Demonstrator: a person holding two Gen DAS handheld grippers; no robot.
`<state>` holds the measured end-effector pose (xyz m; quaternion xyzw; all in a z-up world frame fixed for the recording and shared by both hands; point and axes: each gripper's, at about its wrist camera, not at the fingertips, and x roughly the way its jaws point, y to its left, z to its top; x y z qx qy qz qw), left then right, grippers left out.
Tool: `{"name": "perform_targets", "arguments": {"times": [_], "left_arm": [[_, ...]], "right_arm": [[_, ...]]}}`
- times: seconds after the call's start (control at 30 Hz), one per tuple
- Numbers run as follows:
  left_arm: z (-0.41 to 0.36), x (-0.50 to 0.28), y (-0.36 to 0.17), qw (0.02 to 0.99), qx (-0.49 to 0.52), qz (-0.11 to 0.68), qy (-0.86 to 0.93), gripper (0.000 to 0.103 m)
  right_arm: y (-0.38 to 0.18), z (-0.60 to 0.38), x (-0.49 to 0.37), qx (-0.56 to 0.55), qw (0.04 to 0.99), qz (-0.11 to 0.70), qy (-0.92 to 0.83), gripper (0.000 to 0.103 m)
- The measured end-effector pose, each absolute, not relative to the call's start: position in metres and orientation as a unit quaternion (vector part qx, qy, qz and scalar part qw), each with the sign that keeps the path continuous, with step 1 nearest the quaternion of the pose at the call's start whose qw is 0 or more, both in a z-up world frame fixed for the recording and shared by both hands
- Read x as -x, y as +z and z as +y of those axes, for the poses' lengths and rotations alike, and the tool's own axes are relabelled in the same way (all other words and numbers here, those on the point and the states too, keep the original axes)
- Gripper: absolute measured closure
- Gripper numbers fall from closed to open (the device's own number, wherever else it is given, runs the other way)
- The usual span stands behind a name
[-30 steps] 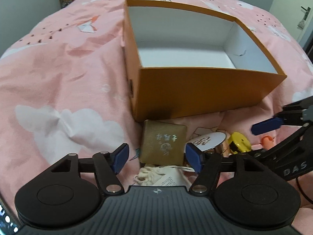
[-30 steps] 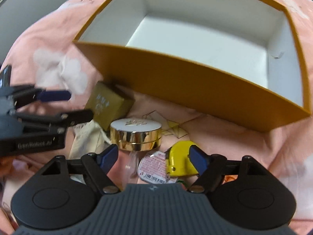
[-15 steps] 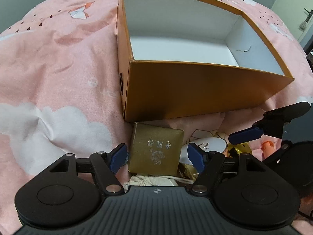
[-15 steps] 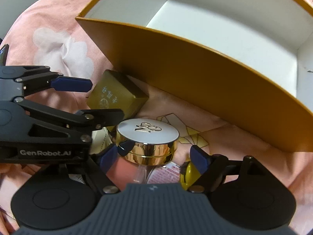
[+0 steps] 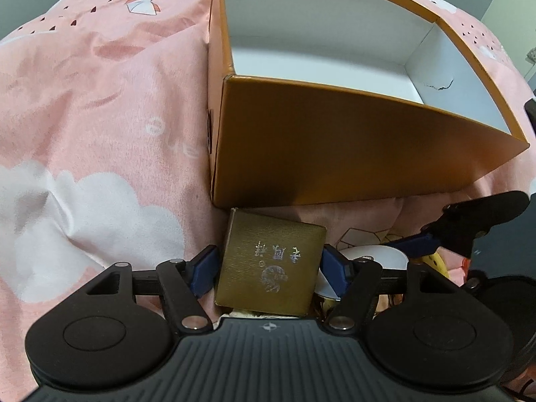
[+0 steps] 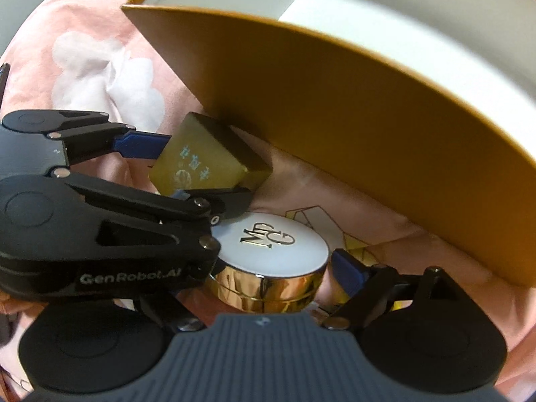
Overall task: Organize rigid objects
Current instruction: 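Grasp the gold square box with the left gripper while the right grasps the gold jar, then carry the gold box and gold jar over the orange box and lower them inside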
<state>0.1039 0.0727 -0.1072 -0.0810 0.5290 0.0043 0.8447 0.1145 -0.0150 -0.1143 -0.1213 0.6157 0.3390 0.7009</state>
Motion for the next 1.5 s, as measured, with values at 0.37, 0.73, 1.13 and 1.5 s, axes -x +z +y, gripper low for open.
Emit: {"name": "perform_targets", "arguments": {"times": [0.37, 0.73, 1.13, 1.5], "left_arm": [[0.068, -0.098, -0.108, 0.853, 0.077, 0.516, 0.015, 0.029], [0.064, -0.077, -0.078, 0.873, 0.090, 0.480, 0.007, 0.030], [0.054, -0.047, -0.007, 0.916, 0.084, 0.391, -0.004, 0.030], [0.042, -0.085, 0.023, 0.939, 0.043, 0.340, 0.010, 0.030]], "right_arm": [[-0.110, -0.020, -0.115, 0.115, 0.705, 0.619, 0.326, 0.027], [-0.072, -0.047, -0.106, 0.118, 0.740, 0.588, 0.305, 0.027], [-0.008, -0.081, -0.099, 0.112, 0.794, 0.516, 0.303, 0.027], [0.056, -0.103, -0.120, 0.122, 0.845, 0.445, 0.270, 0.027]]}}
